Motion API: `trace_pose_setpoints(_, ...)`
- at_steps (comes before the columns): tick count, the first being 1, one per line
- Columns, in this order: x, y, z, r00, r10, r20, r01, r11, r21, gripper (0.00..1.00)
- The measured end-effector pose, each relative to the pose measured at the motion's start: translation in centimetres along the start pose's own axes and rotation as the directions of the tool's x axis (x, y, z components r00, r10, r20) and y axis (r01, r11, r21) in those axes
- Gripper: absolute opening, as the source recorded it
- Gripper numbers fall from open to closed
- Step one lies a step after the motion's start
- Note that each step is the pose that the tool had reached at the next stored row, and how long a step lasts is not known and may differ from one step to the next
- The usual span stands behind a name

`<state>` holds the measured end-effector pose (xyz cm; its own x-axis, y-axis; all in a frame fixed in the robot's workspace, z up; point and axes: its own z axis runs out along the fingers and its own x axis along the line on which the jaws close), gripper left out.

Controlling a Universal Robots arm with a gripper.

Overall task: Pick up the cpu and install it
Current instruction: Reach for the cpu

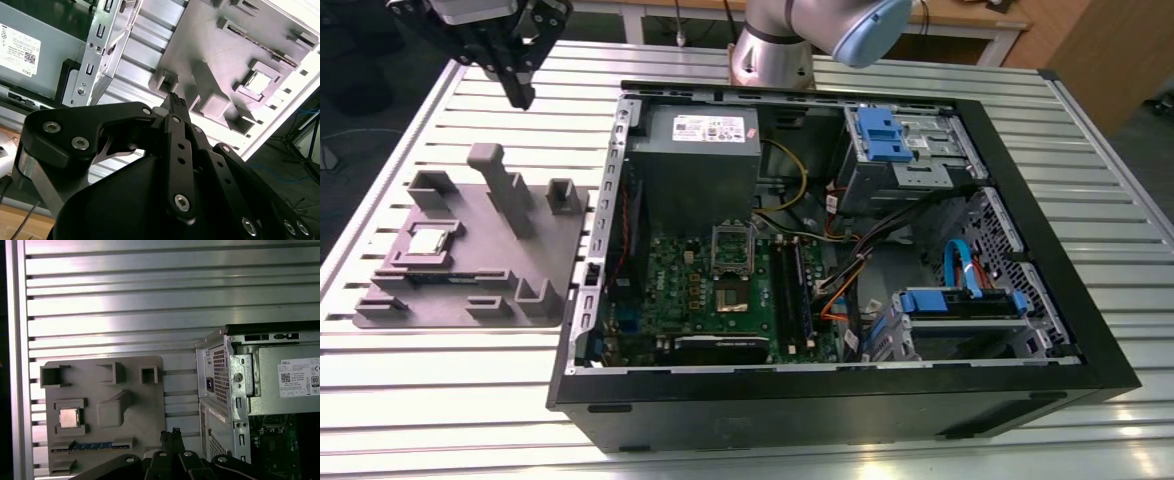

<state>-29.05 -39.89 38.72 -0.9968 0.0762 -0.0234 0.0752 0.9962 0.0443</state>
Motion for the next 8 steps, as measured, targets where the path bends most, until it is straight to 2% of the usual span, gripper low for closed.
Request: trace_pose_setpoints(8, 0.21, -0.02, 0.0, 1.0, 0.0, 0.0, 0.0, 1.0, 0.0, 0.11)
